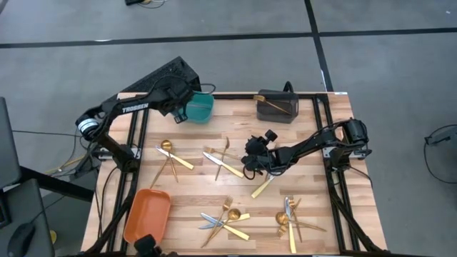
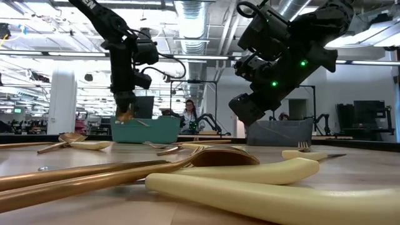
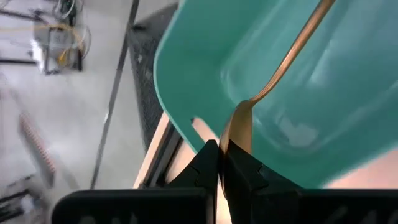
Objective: Sort silverware by color (type)
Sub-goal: Put the gold spoon into the green bin, then put the yellow table knife into the orange bin
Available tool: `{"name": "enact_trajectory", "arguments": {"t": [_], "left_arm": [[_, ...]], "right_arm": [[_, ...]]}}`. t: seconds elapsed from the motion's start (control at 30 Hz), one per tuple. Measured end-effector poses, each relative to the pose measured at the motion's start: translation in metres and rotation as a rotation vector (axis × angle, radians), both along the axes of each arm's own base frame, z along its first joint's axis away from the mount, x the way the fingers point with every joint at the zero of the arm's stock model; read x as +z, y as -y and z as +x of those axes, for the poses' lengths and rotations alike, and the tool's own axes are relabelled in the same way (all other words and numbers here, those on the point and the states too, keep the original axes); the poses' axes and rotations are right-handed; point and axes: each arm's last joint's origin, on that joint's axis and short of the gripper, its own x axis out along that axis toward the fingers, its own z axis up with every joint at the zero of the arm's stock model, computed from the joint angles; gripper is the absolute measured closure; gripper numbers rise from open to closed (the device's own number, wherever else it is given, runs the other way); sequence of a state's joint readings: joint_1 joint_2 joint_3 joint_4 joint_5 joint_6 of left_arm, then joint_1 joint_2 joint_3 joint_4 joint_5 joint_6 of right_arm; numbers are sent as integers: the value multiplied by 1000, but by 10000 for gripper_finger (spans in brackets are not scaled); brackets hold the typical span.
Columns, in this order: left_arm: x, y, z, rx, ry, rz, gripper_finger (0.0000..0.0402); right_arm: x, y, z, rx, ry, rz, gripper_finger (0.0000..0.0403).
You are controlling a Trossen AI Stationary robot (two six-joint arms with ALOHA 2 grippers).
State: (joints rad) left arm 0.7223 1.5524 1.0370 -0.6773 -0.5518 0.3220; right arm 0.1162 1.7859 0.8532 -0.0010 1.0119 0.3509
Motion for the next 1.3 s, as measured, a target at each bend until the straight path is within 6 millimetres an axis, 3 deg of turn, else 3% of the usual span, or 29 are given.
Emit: {"name": "enact_trajectory", "arguments": {"t": [0.33,0.53,0.7,0.9,1.07,1.17,1.3], "left_arm": [[5,-25,-11,62,74,78,383],[6,-34,-19,120,69,125,298],[12,-30,-21,174,39,189,226],[39,12,-18,112,132,135,193],[61,55,-14,-170,534,37,192],[56,82,-18,-391,813,-39,192],[35,119,-30,-521,1031,-100,197]], "right_arm": [[-2,-1,-1,7,13,55,282],[-2,-1,-1,-2,28,64,282],[-1,-1,0,2,47,73,282],[10,2,16,25,315,219,282],[22,8,30,192,464,368,282],[29,10,37,272,512,447,282],[39,-2,44,343,514,465,282]]}}
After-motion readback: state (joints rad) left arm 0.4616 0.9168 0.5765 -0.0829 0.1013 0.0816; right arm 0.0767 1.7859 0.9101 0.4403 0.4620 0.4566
